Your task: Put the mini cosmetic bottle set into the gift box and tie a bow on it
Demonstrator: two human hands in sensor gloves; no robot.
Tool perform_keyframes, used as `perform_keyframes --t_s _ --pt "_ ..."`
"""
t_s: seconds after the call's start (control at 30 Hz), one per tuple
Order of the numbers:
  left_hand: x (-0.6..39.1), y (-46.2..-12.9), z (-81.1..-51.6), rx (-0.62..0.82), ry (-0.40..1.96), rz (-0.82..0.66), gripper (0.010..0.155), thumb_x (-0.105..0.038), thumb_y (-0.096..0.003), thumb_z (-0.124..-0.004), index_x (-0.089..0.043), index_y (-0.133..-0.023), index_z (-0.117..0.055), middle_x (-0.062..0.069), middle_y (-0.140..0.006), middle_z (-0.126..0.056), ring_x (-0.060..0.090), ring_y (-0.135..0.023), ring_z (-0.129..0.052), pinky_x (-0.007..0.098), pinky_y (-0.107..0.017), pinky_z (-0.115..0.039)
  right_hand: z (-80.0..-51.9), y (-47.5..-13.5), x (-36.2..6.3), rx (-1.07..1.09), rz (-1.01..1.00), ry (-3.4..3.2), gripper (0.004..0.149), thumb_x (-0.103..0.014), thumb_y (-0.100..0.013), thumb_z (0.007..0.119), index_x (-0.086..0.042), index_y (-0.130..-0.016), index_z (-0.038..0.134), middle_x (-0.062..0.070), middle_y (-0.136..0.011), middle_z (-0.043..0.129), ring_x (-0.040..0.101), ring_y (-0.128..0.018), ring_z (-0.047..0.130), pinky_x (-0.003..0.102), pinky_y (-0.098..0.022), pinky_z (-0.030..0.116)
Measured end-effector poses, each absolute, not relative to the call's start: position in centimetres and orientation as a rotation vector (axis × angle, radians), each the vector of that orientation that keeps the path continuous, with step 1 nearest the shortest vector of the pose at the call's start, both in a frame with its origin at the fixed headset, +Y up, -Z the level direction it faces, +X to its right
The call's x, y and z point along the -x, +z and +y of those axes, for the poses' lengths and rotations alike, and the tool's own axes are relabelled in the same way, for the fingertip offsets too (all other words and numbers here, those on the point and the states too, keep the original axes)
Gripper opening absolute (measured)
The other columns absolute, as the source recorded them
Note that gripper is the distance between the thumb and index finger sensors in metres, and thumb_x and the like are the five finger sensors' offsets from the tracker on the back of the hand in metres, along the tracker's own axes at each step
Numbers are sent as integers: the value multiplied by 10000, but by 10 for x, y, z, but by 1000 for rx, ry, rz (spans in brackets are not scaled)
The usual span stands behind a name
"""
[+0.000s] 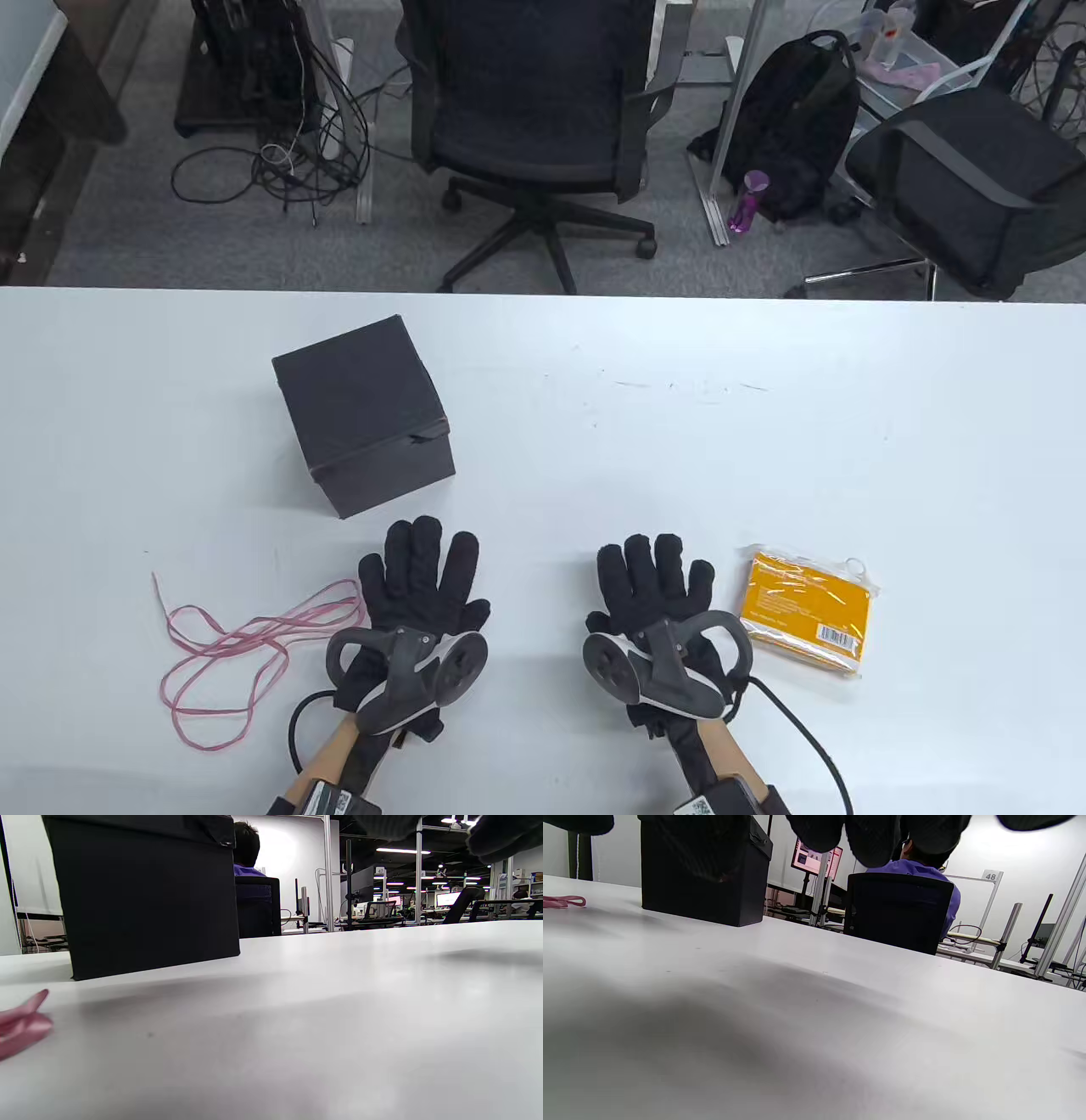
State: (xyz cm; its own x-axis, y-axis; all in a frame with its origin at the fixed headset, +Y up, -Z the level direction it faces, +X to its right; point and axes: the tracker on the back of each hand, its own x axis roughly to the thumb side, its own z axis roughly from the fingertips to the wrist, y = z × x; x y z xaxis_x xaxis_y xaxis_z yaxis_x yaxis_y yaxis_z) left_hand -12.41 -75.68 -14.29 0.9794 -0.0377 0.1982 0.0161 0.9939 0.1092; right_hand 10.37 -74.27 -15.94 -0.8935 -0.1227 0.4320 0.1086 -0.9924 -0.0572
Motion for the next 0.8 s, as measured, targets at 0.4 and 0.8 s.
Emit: perform_keyframes --t_s 0.4,0.8 --pt "130 -140 -750 -118 -9 -177 791 -542 -554 -585 -185 -1196 -292 309 -1186 -222 614 -1082 -377 768 -723 -479 -741 -160 -106 671 67 -2971 748 -395 -598 671 52 -1129 391 386 -1108 438 681 -934 413 858 -560 434" --pt "134 -140 -751 -87 -3 -157 785 -543 -553 -587 -188 -1195 -308 308 -1186 -236 611 -1082 -391 763 -724 -491 -741 -162 -112 658 59 -3007 738 -386 -599 668 54 -1127 398 384 -1104 449 680 -931 423 855 -559 441"
